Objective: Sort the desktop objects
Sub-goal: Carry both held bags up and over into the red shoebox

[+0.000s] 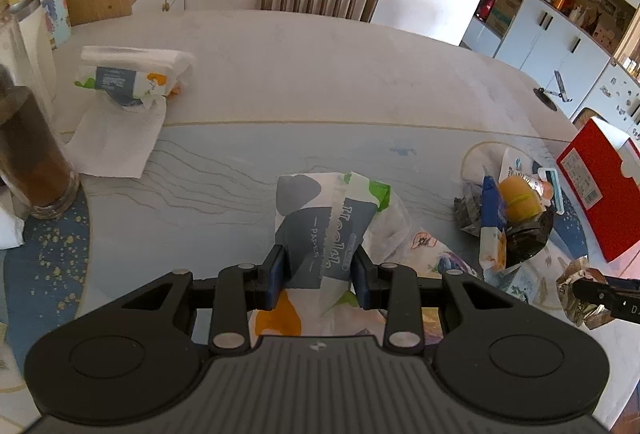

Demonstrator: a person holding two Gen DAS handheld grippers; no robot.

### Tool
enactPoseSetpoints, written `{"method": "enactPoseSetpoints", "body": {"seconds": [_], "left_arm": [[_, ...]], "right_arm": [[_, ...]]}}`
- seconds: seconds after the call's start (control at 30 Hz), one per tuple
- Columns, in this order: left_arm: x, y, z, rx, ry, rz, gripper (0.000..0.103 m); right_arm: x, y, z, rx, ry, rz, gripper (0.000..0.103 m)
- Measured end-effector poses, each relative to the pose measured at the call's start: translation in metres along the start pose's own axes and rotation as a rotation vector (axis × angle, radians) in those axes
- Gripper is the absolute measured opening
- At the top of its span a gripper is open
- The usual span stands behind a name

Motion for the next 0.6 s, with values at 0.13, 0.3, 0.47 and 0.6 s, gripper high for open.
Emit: {"method": "enactPoseSetpoints", "body": {"seconds": [0.13, 0.3, 0.47, 0.6], "left_arm": [[0.012, 0.004, 0.000, -0.005, -0.019, 0.005, 0.032], [0.024, 0.006, 0.003, -0.012, -0.014, 0.004, 0.031], [0.038, -0.003, 0.009, -0.042, -0.002, 0.017, 0.031], [0.048, -0.017, 0.014, -0.080, 0.007, 0.044, 0.031]], "right_arm": [[0.007, -0.001, 0.004, -0.029, -0.008, -0.009, 0.046], [0.019, -0.001, 0.014, -0.055, -0.017, -0.020, 0.046], [0.034, -0.002, 0.025, -0.087, -0.032, -0.034, 0.046], [0.046, -0.004, 0.032, -0.109, -0.043, -0.042, 0.046]]}}
Point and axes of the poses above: each gripper's, at about its wrist camera, not at the fingertips, and x roughly against the way its jaws point, y to its left, z to its underside, the point moved 5 cm from there along -x, roughly the way its jaws point, and after that the axes turned 15 degrees about y, right-handed, at the moved point
